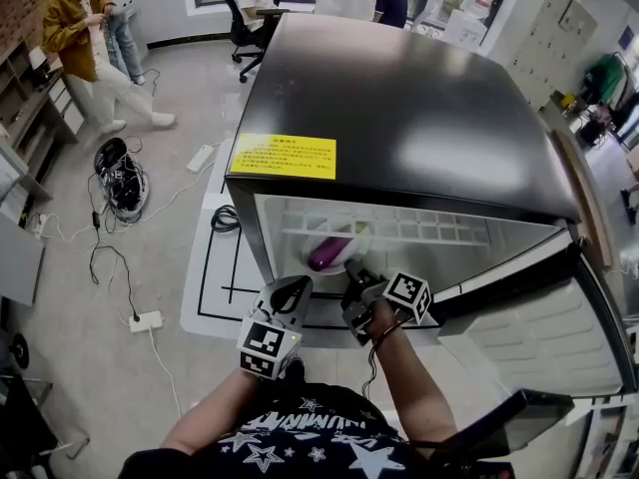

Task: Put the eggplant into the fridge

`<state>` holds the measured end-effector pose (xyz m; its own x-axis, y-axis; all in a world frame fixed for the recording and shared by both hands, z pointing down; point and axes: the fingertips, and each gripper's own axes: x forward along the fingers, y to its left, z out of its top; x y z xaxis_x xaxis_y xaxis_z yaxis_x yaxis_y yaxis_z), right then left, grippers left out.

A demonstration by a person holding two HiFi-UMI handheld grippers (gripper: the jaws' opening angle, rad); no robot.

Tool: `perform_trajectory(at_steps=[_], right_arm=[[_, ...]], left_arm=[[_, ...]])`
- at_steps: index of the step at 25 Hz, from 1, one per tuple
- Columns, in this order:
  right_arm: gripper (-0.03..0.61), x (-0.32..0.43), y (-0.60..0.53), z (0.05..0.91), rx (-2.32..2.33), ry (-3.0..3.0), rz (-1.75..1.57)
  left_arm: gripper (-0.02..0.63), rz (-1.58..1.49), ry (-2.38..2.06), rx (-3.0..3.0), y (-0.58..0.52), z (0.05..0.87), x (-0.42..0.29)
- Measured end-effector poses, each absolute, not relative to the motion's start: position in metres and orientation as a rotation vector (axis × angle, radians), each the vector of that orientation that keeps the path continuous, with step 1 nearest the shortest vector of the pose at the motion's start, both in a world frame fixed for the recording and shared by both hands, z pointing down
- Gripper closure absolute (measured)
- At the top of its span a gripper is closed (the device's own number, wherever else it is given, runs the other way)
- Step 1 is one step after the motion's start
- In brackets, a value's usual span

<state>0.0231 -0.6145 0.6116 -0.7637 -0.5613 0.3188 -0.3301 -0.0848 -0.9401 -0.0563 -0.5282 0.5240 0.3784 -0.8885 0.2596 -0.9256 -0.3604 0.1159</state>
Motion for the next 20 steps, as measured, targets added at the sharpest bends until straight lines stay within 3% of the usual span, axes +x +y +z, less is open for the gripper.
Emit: perform_trajectory(at_steps=[2, 4, 20], right_arm=[[0.541, 0.021, -0.615, 0.609, -0.97, 2.003, -1.955], [0.489, 0.019, -0.614, 0.608, -0.95, 2.007, -1.963], [0.457, 0.023, -0.602, 0.609, -0.995, 2.03, -1.98]], left_arm=[[0.604, 0.221, -1.614, 2.395, -0.527, 0.525, -0.056], [0.604, 0.221, -1.619, 2.393, -0.526, 0.524, -0.057], [0.604, 0.2, -1.648, 2.373, -0.518, 0.523, -0.061]])
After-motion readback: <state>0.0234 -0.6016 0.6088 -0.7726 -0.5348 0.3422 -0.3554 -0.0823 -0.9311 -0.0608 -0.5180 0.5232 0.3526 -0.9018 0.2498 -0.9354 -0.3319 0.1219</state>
